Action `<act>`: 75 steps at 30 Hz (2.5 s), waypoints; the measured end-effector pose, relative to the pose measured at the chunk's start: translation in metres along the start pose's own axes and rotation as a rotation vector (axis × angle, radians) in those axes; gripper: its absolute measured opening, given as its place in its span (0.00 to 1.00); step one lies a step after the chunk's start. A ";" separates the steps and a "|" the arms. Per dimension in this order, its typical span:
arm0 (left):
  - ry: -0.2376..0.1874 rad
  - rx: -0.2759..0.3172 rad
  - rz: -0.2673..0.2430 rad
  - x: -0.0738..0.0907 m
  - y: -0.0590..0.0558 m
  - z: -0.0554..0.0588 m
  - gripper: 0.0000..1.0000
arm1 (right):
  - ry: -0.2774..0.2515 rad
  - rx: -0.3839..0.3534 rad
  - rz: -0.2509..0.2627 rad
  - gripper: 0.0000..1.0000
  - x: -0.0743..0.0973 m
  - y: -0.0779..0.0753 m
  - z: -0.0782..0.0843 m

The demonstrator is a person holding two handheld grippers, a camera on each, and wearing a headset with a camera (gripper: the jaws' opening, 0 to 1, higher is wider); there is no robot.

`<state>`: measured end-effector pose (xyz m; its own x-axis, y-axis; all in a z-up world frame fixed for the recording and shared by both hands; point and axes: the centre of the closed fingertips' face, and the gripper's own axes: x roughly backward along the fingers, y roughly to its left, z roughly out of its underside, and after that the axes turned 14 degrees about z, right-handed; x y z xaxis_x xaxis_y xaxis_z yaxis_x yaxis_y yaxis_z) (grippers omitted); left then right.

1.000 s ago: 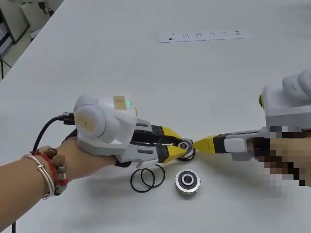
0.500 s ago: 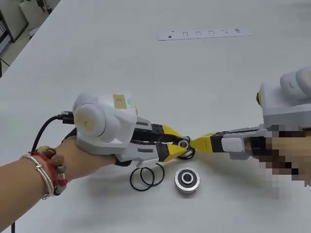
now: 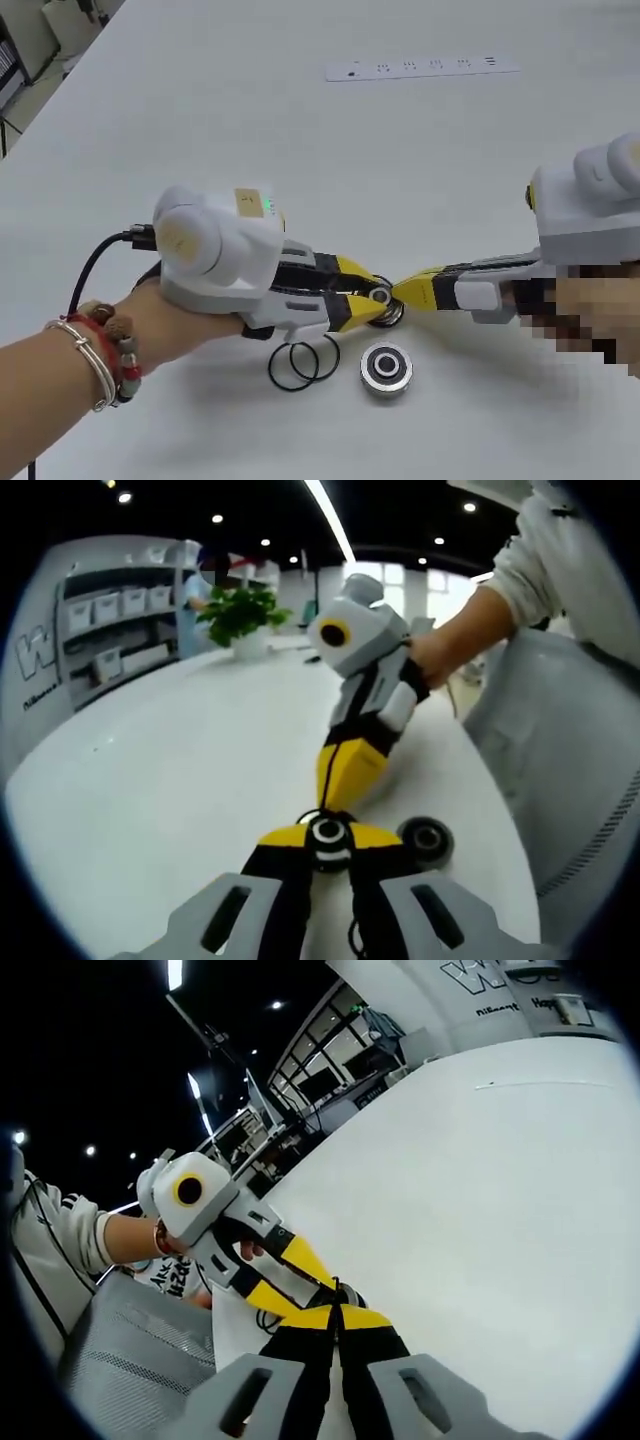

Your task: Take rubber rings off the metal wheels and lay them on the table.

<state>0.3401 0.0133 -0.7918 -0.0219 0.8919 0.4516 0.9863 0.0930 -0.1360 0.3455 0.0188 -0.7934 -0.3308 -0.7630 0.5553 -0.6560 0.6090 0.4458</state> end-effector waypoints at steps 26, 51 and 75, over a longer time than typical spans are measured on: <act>-0.013 -0.030 -0.024 0.028 -0.025 -0.026 0.40 | -0.022 0.053 0.034 0.00 0.024 0.006 -0.011; -0.057 -0.052 -0.181 0.093 -0.040 -0.039 0.79 | -0.035 0.084 0.022 0.00 0.039 0.032 -0.019; -0.102 0.010 -0.261 0.130 -0.072 -0.018 1.00 | -0.001 0.102 -0.013 0.00 0.030 0.057 -0.011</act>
<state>0.2689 0.1143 -0.7074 -0.2915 0.8771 0.3819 0.9435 0.3293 -0.0361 0.3059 0.0328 -0.7438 -0.3228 -0.7708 0.5492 -0.7258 0.5740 0.3790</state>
